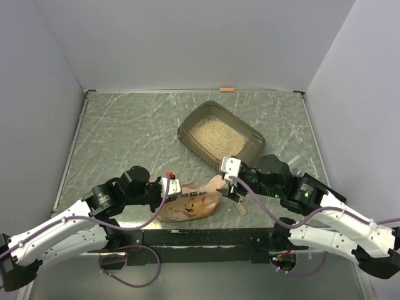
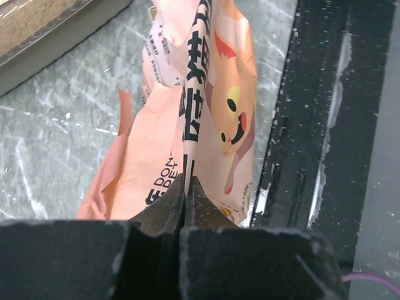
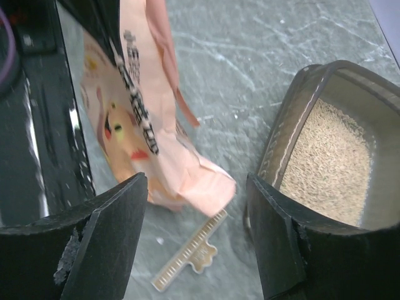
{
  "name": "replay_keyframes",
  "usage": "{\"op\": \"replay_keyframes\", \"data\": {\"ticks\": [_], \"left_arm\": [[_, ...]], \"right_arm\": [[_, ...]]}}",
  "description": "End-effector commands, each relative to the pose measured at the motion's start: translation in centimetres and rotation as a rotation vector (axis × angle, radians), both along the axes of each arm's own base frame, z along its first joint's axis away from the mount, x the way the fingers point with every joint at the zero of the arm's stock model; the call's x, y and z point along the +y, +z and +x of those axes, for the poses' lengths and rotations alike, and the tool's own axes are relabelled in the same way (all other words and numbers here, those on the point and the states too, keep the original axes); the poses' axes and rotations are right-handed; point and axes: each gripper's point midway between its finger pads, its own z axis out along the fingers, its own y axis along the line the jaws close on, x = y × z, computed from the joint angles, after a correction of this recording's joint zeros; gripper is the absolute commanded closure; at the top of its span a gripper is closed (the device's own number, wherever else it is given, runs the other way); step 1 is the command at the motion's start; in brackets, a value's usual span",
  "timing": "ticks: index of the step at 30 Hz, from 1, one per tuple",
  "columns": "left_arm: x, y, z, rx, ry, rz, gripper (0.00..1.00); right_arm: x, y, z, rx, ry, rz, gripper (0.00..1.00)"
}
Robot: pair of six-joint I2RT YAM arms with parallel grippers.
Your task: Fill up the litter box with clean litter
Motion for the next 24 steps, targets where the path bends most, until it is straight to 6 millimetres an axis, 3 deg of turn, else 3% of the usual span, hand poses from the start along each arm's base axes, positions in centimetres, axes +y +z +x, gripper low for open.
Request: {"op": "replay_keyframes", "data": {"ticks": [1, 5, 11, 13, 16, 21, 24], "left_arm": [[-1.8, 3.7, -0.8, -0.088, -0.079, -0.144, 0.99], [-2.1, 3.3, -1.5, -0.083, -0.094, -0.139, 0.99], [-2.1, 3.6, -2.0, -0.090, -0.101, -0.152, 0.99], [-2.0, 3.9, -2.1, -0.100, -0.102, -0.168, 0.99], [-2.0, 4.3, -2.4, -0.113, -0.113, -0.198, 0.99], [-2.1, 4.4, -2.5, -0.117, -0.116, -0.212, 0.99], [-2.1, 4.4, -2.6, -0.120, -0.122, -0.212, 0.99]], "right_arm": [[-0.1, -0.7, -0.4, -0.142, 0.144, -0.087, 0.26], [0.0, -2.1, -0.5, -0.145, 0.217, -0.179, 0.25], [-1.7, -3.0, 3.0, -0.082, 0.048, -0.200, 0.27], [-2.4, -2.2, 4.8, -0.057, -0.074, -0.133, 0.27], [-3.4, -1.7, 5.8, 0.049, -0.195, -0.025, 0.29], [-2.8, -0.9, 5.4, 0.183, -0.253, 0.183, 0.31], [-2.5, -0.3, 4.7, 0.355, -0.324, 0.286, 0.34]]}}
